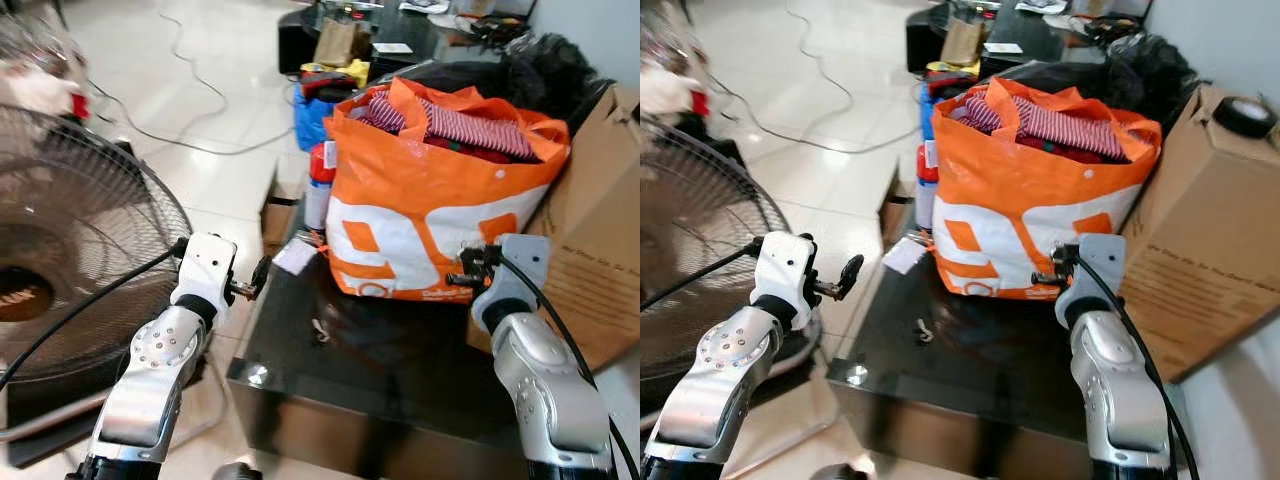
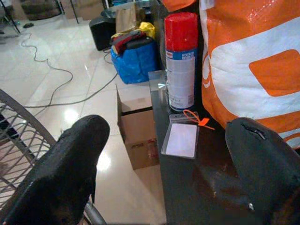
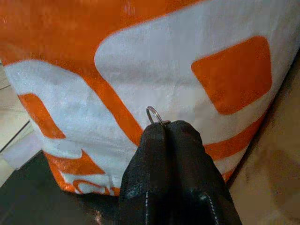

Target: Hang keys on a hook

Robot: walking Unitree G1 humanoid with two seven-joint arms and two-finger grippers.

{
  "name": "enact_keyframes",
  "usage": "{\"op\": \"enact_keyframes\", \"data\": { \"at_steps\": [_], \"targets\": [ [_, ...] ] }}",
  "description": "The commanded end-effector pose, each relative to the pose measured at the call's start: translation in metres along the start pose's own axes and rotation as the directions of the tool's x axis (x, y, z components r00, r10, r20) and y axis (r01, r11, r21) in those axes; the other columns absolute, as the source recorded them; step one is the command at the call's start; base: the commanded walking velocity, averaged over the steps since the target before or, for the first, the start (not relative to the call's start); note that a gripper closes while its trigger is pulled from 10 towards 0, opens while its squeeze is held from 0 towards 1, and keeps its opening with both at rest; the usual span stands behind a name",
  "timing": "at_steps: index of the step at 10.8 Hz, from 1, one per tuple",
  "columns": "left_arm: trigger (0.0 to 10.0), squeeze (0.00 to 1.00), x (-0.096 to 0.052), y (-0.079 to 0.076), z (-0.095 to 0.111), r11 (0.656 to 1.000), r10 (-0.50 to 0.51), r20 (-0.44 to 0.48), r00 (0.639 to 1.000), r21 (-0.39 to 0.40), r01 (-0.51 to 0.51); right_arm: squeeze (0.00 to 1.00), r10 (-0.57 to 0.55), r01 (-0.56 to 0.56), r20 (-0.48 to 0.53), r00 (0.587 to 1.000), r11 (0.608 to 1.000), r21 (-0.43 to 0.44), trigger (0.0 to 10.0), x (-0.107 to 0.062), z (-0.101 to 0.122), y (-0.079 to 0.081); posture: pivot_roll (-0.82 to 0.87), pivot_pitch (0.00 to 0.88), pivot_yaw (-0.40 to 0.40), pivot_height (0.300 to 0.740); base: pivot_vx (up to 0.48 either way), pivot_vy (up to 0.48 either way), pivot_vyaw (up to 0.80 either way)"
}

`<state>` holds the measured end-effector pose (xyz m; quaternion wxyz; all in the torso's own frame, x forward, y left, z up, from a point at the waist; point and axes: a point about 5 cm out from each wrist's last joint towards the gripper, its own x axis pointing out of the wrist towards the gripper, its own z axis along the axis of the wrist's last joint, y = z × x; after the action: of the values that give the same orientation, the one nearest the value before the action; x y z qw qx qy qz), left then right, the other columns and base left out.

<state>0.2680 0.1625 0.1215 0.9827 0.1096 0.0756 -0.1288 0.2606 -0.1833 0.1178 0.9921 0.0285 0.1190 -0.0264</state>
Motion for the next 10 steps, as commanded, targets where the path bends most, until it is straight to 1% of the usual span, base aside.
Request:
{"op": "enact_keyframes", "data": {
  "at_steps": [1, 4, 10],
  "targets": [
    [10.0, 0.00, 0.0000, 0.0012, -0.0011, 1.000, -0.008, -0.012, 1.000, -0.007, 0.008, 0.00, -0.017, 0.017, 0.012, 1.000, 1.000, -0.007, 10.0, -0.0034, 0.0046, -0.0022, 0.00, 0.000, -0.012, 0.740, -0.244, 0.000, 0.00],
    [10.0, 0.00, -0.0013, 0.0004, 0.0009, 1.000, -0.002, -0.011, 1.000, -0.004, 0.002, 0.00, 0.005, -0.005, 0.001, 1.000, 1.000, -0.016, 10.0, -0.0013, 0.0046, 0.0029, 0.02, 0.000, -0.047, 0.740, -0.308, 0.000, 0.00],
    [10.0, 0.00, -0.0022, -0.0041, 0.0012, 1.000, 0.011, -0.008, 1.000, -0.021, -0.011, 0.00, 0.022, -0.023, -0.008, 1.000, 0.999, -0.042, 10.0, 0.0010, 0.0091, 0.0027, 0.02, 0.000, -0.076, 0.740, -0.301, 0.000, 0.00]
  ]
}}
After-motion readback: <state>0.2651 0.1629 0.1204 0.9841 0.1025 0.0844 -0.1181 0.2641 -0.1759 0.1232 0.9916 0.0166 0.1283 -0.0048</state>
